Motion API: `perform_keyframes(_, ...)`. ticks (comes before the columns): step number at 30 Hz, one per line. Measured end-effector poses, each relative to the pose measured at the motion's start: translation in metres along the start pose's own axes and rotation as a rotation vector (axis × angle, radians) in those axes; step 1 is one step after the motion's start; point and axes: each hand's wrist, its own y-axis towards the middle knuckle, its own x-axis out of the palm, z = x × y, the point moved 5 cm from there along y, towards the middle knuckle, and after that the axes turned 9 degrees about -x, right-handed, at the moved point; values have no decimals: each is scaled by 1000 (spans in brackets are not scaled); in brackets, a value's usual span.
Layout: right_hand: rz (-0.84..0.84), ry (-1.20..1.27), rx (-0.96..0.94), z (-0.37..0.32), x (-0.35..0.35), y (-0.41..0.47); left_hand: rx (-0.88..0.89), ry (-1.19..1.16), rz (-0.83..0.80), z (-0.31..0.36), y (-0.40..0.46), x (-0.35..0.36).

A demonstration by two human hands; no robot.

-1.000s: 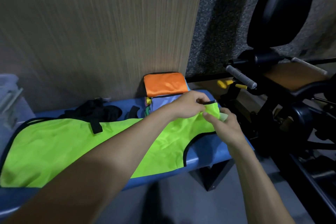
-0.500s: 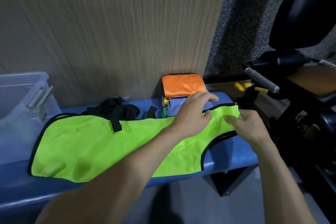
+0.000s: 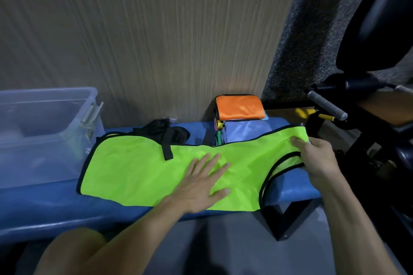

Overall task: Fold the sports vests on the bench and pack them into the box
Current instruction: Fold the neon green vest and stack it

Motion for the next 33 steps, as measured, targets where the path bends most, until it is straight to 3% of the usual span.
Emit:
perform_keyframes(6, 38, -17, 50, -1, 2, -12, 253, 89, 5, 39, -29, 7)
perform_keyframes(10, 63, -21, 65, -5, 4, -14, 248, 237, 44, 37, -29, 21)
perform_keyframes(15, 105, -2, 89, -14, -4, -18, 320, 54, -3, 44, -35, 11)
perform_keyframes(18, 79, 9, 83, -23, 1, -20, 309, -53, -127, 37, -34, -4)
perform_keyframes(20, 43, 7, 71, -34, 12, -22, 299, -72, -124, 25, -34, -20)
perform_keyframes(24, -22, -10, 8, -59, 46, -32, 182, 29, 71, -24, -28, -59)
perform_keyframes(28, -139, -47, -15, -73, 90, -40, -7, 194, 107, -72, -30, -74)
perform_keyframes(30, -178, -91, -24, -76, 110, -43, -185, 78, 205, -90, -32, -76)
perform_keyframes(33, -216, -144, -47, -84, 134, -50, -564, -321, 285, -116, -30, -72)
